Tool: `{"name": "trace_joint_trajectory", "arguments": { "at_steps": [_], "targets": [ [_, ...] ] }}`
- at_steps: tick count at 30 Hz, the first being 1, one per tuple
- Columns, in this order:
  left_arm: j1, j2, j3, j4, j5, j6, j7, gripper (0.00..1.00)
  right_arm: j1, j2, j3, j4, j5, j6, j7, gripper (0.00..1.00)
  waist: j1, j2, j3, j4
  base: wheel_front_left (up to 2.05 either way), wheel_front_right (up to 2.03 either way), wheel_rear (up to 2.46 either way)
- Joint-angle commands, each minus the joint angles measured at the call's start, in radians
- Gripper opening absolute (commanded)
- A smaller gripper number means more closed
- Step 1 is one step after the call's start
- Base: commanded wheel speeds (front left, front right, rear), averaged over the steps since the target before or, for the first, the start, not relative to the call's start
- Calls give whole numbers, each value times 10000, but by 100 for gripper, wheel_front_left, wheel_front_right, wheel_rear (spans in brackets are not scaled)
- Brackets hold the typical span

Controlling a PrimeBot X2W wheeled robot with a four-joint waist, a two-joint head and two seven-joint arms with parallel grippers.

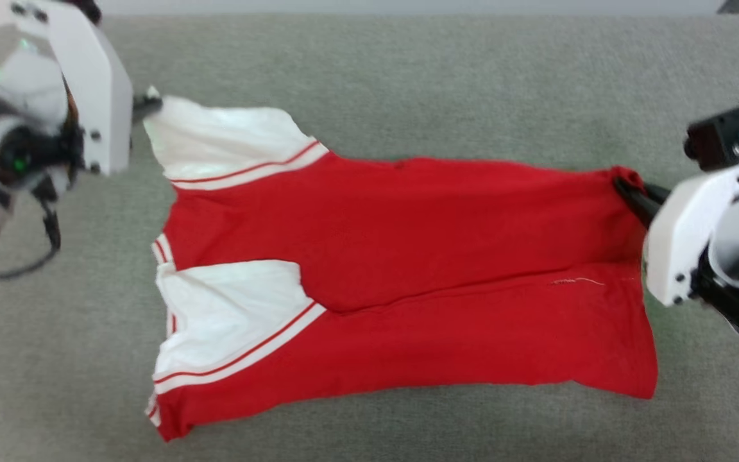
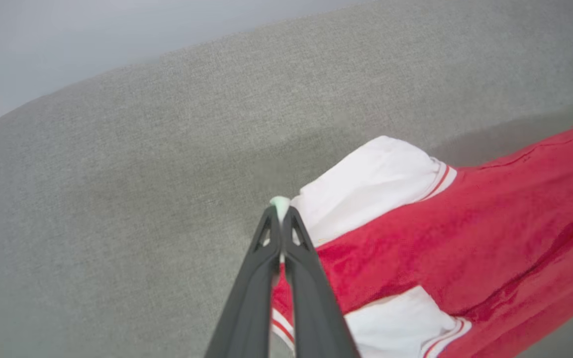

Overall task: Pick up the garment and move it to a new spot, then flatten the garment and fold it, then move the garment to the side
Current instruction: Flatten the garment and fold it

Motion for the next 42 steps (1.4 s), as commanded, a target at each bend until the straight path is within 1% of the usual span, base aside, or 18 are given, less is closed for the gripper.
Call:
{"name": "trace_joint_trajectory", "arguments": {
  "at_steps": [1,5,9,12,13,16,20,21,22,23,24,25,27,29,31,35,39,42],
  "targets": [
    [405,326,-46,-670,-3,300,37,0,407,-122,-172,-218,92,-16,132,0,0,0,-427,408,0,0,0],
    [1333,1117,-82,-2695,-268,1180,130,0,1186,-280,-516,-703,198,-16,472,0,0,0,-594,509,0,0,0],
    [2394,1937,-155,-4632,-638,2191,125,0,1981,-315,-870,-1081,322,-16,800,0,0,0,-686,550,0,0,0],
    [3191,2367,-247,-5742,-914,2783,-35,0,2508,-285,-1070,-1198,301,-16,1046,0,0,0,-708,547,0,0,0],
    [3458,2450,-305,-5959,-1030,2915,-75,0,2647,-235,-1138,-1220,293,-16,1087,0,0,0,-711,540,0,0,0],
    [4064,2528,-390,-6266,-1313,3152,-313,0,2945,-70,-1166,-1095,337,-16,1204,0,0,0,-695,509,0,0,0],
    [4605,2248,-518,-5879,-1580,2965,-609,0,2866,99,-1029,-787,311,-15,1175,0,0,0,-718,441,0,0,0],
    [4668,2137,-493,-5704,-1663,2902,-700,1,2800,128,-998,-696,294,-16,1103,5,0,0,-737,431,0,0,0],
    [4724,2063,-479,-5483,-1678,2843,-791,18,2735,157,-922,-621,292,-16,1038,28,0,0,-763,419,0,0,0],
    [4786,2002,-499,-5300,-1670,2792,-863,37,2691,214,-876,-544,327,-16,939,59,0,0,-801,403,0,0,0],
    [4833,1921,-469,-5122,-1713,2727,-983,78,2652,264,-838,-453,373,-16,874,100,0,0,-853,388,0,0,0],
    [4878,1829,-412,-4960,-1761,2671,-1132,100,2605,280,-810,-380,405,-16,825,100,0,0,-911,381,0,0,0],
    [5011,1689,-370,-4714,-1844,2578,-1331,100,2581,292,-786,-278,461,-16,768,100,0,0,-1050,391,0,0,0],
    [5132,1666,-336,-4591,-1832,2503,-1571,100,2622,322,-788,-242,636,-15,770,100,0,0,-1230,414,0,0,0],
    [5214,1655,-277,-4573,-1895,2484,-1718,100,2683,294,-802,-239,709,-16,797,100,0,0,-1326,432,0,0,0],
    [5621,1739,-157,-4719,-1824,2445,-2462,100,3020,281,-1075,-306,959,-16,953,100,0,0,-1719,548,0,0,0],
    [6107,1907,36,-5013,-1394,2332,-3820,100,3356,377,-1660,-403,939,-15,1109,100,0,0,-2079,690,0,0,0],
    [6593,1959,148,-5111,-1050,2449,-4995,100,3623,499,-2024,-382,859,-15,1193,100,0,0,-2315,850,0,0,0]
  ]
}}
